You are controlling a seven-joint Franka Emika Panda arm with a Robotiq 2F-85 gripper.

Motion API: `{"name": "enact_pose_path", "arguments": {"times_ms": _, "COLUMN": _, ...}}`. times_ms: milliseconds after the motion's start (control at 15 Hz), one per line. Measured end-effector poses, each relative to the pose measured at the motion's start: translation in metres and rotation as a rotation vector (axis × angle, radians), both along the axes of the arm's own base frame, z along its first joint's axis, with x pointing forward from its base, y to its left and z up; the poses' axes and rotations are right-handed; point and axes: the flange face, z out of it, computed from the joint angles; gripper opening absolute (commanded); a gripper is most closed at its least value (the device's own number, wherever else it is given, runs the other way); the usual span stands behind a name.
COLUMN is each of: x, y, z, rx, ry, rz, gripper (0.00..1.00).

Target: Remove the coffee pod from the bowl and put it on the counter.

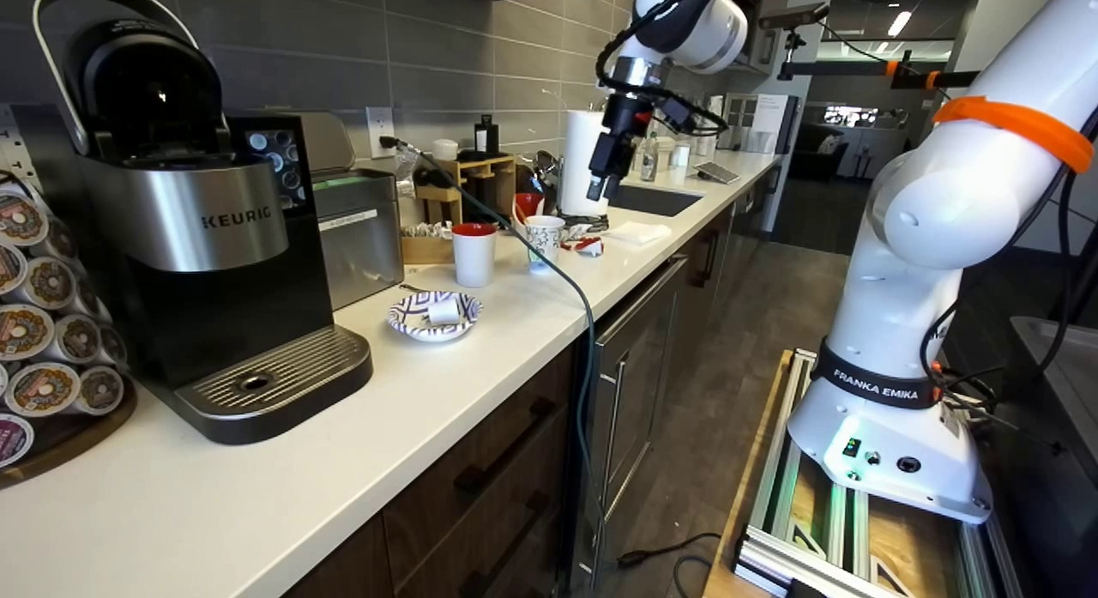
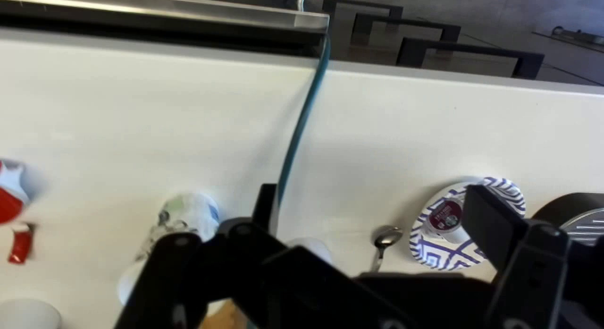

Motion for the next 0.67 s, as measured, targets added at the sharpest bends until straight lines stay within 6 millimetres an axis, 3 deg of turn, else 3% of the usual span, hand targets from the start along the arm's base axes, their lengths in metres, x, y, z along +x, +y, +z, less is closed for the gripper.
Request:
{"name": "enact_pose_path", "arguments": {"times_ms": 200, "x": 0.037, "y": 0.066, "z": 0.003, "rx": -0.114, "ry": -0.032, "rz": 0.149, "gripper": 1.0}}
{"name": "enact_pose_path", "arguments": {"times_ms": 333, "x": 0.059, "y": 0.095, "z": 0.002, "rx": -0.169, "ry": -0.03, "rz": 0.25, "gripper": 1.0}}
{"name": "enact_pose_path", "arguments": {"times_ms": 667, "x": 0.105, "y": 0.128, "z": -0.006, "rx": -0.269, "ry": -0.037, "rz": 0.495, "gripper": 1.0}}
